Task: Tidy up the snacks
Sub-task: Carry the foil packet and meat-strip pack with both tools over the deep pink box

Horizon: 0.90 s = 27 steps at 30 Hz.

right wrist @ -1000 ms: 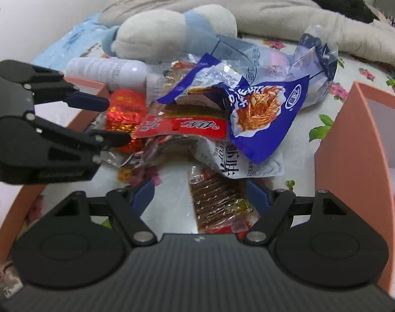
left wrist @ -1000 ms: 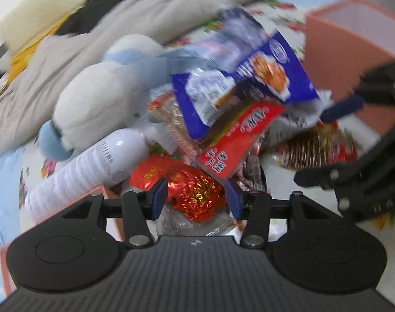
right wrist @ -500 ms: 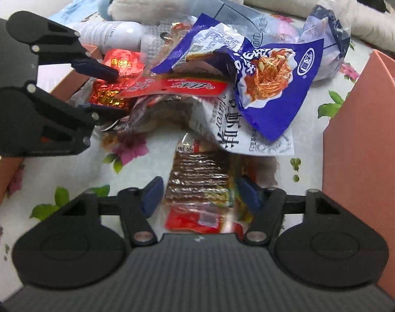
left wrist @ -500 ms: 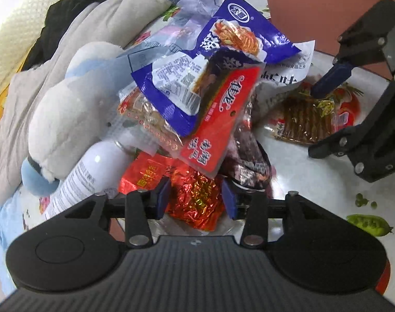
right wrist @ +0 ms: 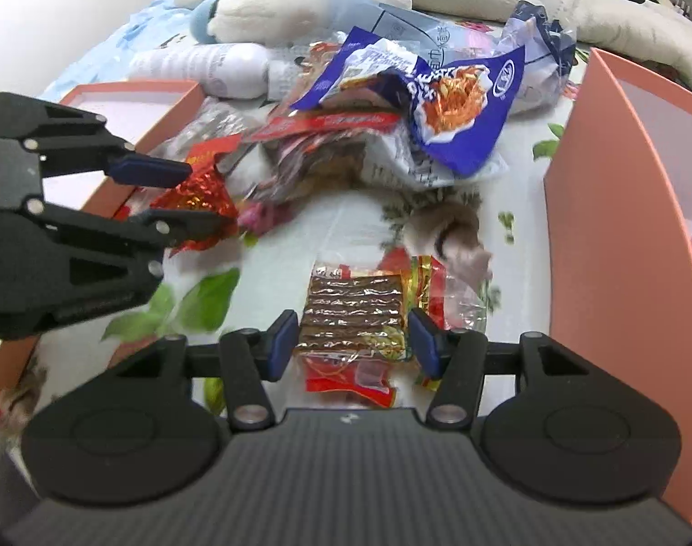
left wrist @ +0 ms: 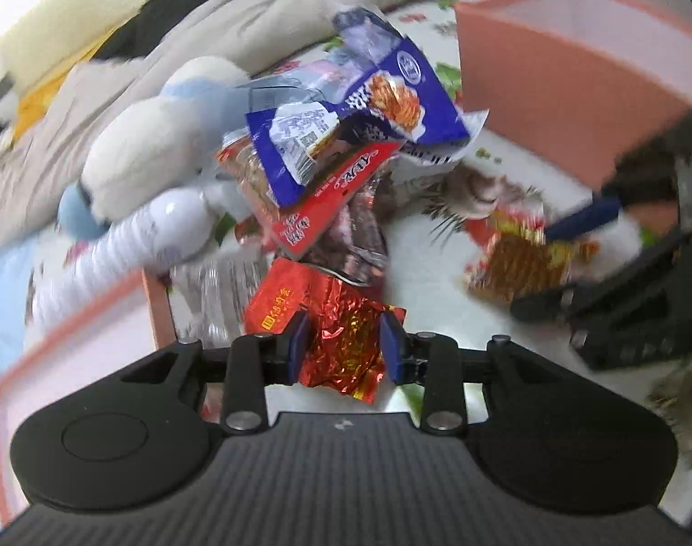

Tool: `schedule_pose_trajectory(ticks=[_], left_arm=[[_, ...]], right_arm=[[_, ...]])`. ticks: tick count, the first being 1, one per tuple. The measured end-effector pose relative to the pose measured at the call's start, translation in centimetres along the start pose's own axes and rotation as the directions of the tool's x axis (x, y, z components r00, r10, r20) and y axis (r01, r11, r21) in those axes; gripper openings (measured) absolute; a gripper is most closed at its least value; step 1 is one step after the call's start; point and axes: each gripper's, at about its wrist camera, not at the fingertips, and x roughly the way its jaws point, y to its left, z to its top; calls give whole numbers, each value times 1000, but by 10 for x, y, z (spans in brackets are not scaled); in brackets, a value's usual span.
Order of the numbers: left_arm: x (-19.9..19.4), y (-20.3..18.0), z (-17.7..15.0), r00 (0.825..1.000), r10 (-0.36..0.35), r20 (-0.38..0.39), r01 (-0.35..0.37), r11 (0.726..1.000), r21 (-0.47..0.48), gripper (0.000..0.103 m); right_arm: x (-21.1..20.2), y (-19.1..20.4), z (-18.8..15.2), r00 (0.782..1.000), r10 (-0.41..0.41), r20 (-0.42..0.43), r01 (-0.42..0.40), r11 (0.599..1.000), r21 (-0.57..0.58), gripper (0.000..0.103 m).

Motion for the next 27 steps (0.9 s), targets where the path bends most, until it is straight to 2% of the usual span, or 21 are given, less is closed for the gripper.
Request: schedule_pose_trajectory(ticks=[4, 10, 14, 18, 24, 27], left_arm=[[-31, -9, -14, 999, 18, 30, -14, 992, -129, 39], [-68, -26, -43, 995, 43, 88, -13, 949, -314, 39], [-93, -41, -60, 992, 68, 103, -24, 928, -372, 39], [-114, -54, -76, 991, 65, 115, -5, 890, -455, 39], [-138, -67, -93, 987, 73, 142, 18, 832, -555, 39], [-151, -72, -95, 983, 87, 164, 22, 820, -572, 39]], right_arm=[[-17, 13, -20, 1000, 6, 22, -5, 1000, -13, 55], [-44, 25, -54, 996, 9, 90, -9, 1000, -4, 55], [-65, 33, -76, 993, 16, 118, -16, 1000, -2, 55], [-82, 38, -92, 990, 24, 141, -21, 1000, -20, 55], [-113, 33, -99, 975, 12, 222, -13, 1000, 2, 55], [-129, 30, -101, 965, 6, 264, -11, 1000, 17, 55]])
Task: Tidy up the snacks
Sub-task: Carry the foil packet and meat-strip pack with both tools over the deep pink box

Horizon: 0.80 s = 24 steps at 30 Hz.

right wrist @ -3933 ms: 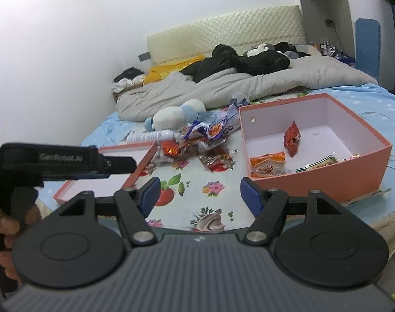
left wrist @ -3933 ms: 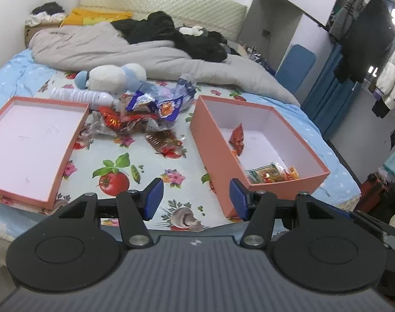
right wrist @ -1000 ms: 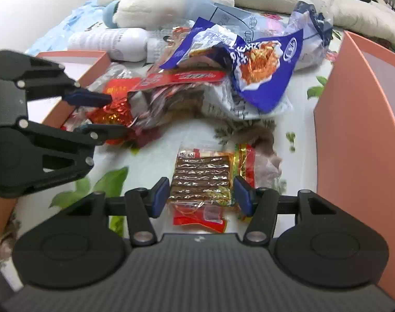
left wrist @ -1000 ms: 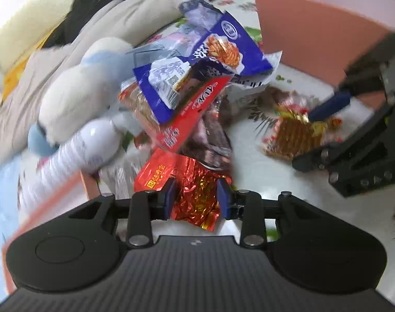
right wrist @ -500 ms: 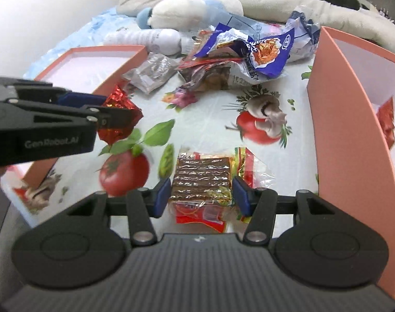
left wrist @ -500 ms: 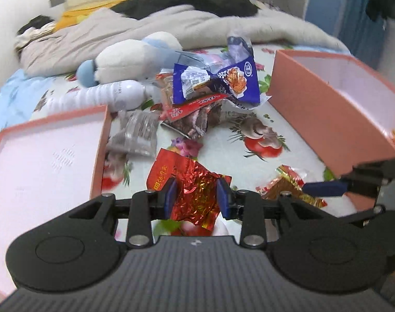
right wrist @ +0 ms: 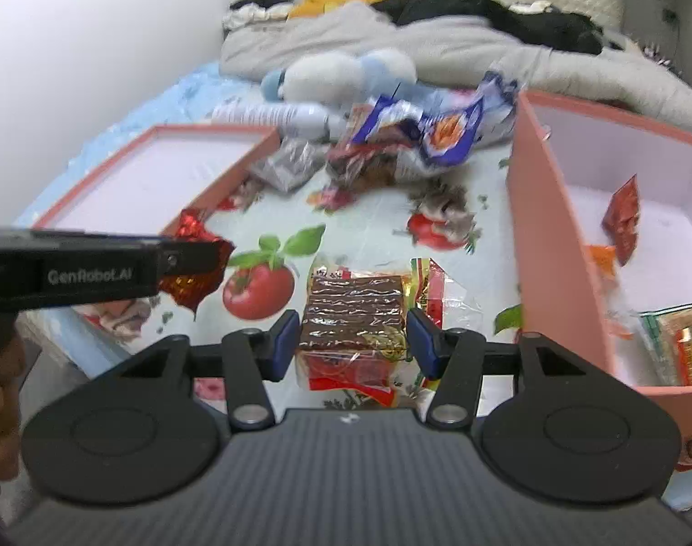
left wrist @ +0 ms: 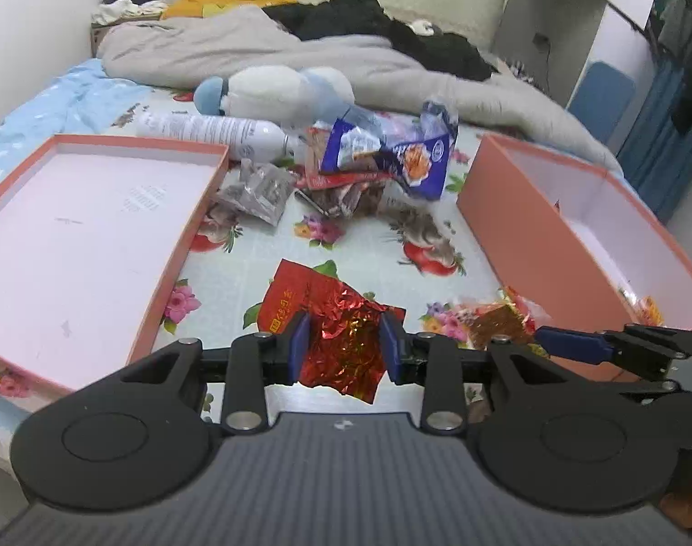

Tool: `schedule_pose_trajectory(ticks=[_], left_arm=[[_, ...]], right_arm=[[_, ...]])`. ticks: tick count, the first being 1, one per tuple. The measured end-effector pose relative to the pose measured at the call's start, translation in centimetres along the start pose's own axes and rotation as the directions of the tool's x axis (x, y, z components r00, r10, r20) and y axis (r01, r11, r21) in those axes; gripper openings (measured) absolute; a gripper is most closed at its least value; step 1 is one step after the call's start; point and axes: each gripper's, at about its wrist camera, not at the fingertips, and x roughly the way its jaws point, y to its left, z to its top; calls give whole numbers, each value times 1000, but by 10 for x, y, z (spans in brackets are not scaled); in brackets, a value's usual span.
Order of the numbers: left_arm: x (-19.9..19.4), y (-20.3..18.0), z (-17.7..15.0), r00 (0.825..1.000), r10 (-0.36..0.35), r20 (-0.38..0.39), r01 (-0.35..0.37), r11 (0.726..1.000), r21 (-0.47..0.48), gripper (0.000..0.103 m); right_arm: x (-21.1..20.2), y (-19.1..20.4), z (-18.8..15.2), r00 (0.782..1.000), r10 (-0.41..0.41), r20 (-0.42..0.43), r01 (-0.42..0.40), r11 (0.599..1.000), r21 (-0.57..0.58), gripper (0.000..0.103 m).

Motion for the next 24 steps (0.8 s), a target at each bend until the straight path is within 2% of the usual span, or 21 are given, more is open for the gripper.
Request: schedule_pose_trajectory(ticks=[8, 16, 24], left_arm=[[-41, -6, 14, 997, -37, 63, 40, 998, -53, 39], [-79, -26, 25, 987, -97, 127, 108, 991, -84, 39], [-85, -61, 28, 973, -206, 105, 212, 976, -49, 39]], right_arm=[[-39, -3, 8, 996, -16, 88, 10, 998, 63, 55], [-81, -13, 19, 981, -52, 184, 35, 995, 98, 54], [-111, -33, 16, 970, -111, 216, 82, 987, 138, 54]])
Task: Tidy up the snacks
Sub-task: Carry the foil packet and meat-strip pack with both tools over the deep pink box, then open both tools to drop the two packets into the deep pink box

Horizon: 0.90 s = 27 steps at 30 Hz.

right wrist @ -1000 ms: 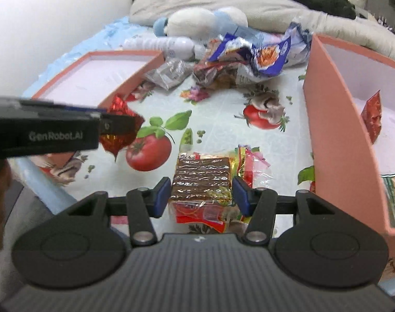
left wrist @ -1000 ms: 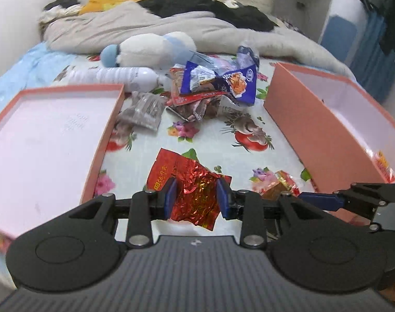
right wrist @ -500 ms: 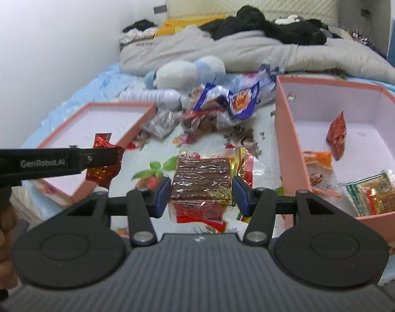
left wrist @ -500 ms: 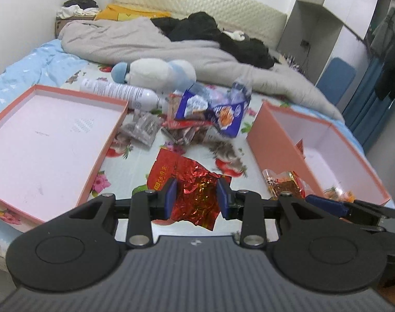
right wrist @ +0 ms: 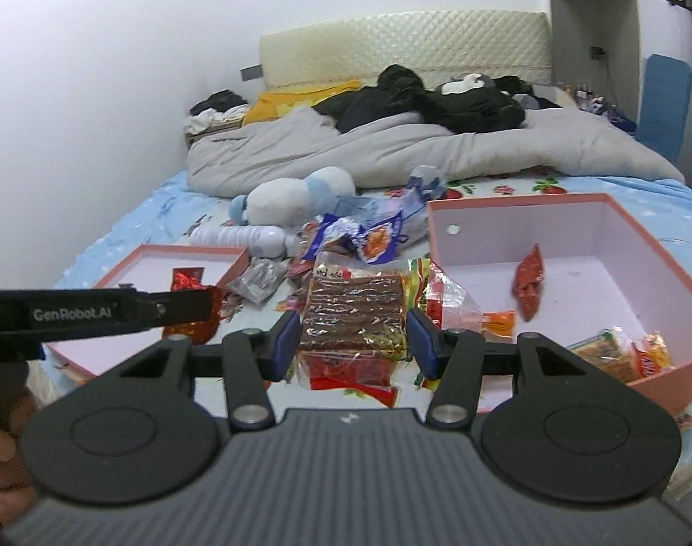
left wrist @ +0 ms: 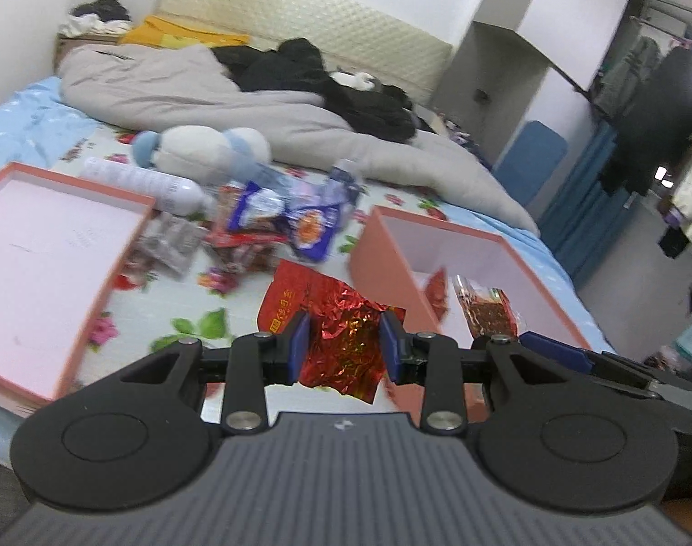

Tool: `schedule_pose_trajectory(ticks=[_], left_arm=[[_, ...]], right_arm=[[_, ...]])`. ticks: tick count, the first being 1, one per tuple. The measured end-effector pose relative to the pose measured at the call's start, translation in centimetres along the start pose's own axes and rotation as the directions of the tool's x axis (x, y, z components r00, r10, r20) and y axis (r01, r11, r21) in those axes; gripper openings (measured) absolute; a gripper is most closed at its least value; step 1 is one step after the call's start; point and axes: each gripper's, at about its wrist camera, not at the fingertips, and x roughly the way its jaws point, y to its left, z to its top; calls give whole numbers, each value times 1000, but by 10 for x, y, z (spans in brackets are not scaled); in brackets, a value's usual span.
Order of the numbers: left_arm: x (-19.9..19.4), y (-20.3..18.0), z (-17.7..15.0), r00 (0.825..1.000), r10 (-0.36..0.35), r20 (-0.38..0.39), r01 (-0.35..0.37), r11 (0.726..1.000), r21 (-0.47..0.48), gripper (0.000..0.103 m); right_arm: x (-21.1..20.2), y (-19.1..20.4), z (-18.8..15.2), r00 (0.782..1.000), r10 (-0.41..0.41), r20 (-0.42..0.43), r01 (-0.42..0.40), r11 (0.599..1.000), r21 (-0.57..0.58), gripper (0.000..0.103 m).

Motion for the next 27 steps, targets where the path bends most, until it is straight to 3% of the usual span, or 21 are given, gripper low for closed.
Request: schedule_pose_trajectory(ticks=[9, 18, 23, 27], left_arm=[[32, -44, -2, 989, -128, -70, 133, 987, 87, 39], [91, -83, 31, 970, -211, -124, 227, 965, 135, 39], [134, -106, 54, 960, -229, -164, 255, 953, 164, 39], [185, -118, 68, 940, -220, -259, 265, 952, 153, 39]], right_arm=[[-15, -42, -12, 988, -152, 31, 150, 986, 74, 54], [-2, -95, 2, 951, -304, 61, 293, 945, 148, 54], [20, -129, 14, 944, -329, 10, 324, 933, 159, 54], [47, -157, 22, 959, -268, -97, 282, 938, 200, 54]])
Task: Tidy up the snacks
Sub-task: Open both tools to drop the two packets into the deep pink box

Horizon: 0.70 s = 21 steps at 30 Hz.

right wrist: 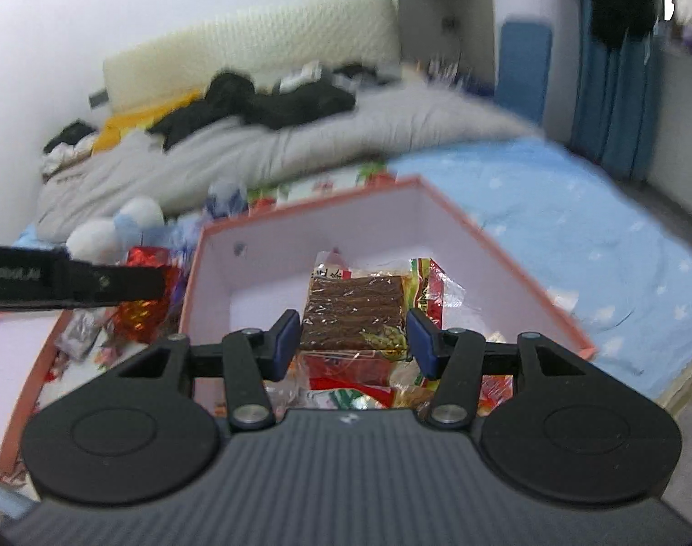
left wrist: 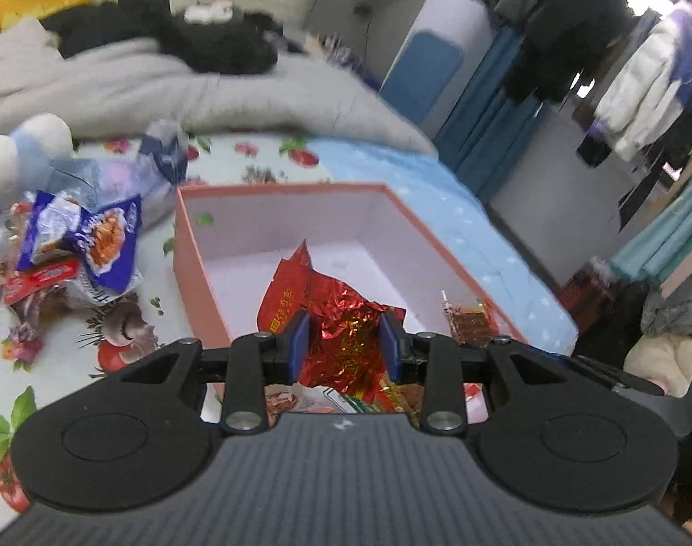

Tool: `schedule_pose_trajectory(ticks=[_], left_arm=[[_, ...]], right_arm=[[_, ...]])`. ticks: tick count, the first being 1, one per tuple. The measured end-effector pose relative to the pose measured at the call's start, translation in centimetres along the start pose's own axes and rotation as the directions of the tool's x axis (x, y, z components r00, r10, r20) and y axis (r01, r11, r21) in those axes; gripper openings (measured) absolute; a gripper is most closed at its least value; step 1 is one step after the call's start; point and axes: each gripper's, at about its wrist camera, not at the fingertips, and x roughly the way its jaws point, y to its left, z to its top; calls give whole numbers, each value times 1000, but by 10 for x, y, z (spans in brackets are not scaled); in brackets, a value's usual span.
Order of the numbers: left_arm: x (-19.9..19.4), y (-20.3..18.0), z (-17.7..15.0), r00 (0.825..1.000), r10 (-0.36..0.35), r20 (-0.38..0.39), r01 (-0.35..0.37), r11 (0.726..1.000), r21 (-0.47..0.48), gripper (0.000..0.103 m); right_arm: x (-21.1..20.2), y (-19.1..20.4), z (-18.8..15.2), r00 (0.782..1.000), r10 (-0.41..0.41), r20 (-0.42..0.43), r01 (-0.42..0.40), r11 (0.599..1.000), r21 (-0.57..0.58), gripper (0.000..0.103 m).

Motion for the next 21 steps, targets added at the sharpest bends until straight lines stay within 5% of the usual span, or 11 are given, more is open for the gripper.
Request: schedule_pose_trajectory(ticks=[7, 18, 21], left_arm=[[56, 11, 21, 985, 4, -175, -14, 998, -59, 39], [63, 12, 11, 980, 16, -200, -29, 998, -63, 43], [57, 14, 7, 983, 31, -181, -44, 997, -65, 54]], right_arm=[[50, -2, 7, 989, -25, -143, 15, 998, -68, 55], [57, -15, -3, 982, -19, -190, 16, 1000, -18, 53], [54, -18, -3, 984, -16, -178, 17, 1000, 2, 71]])
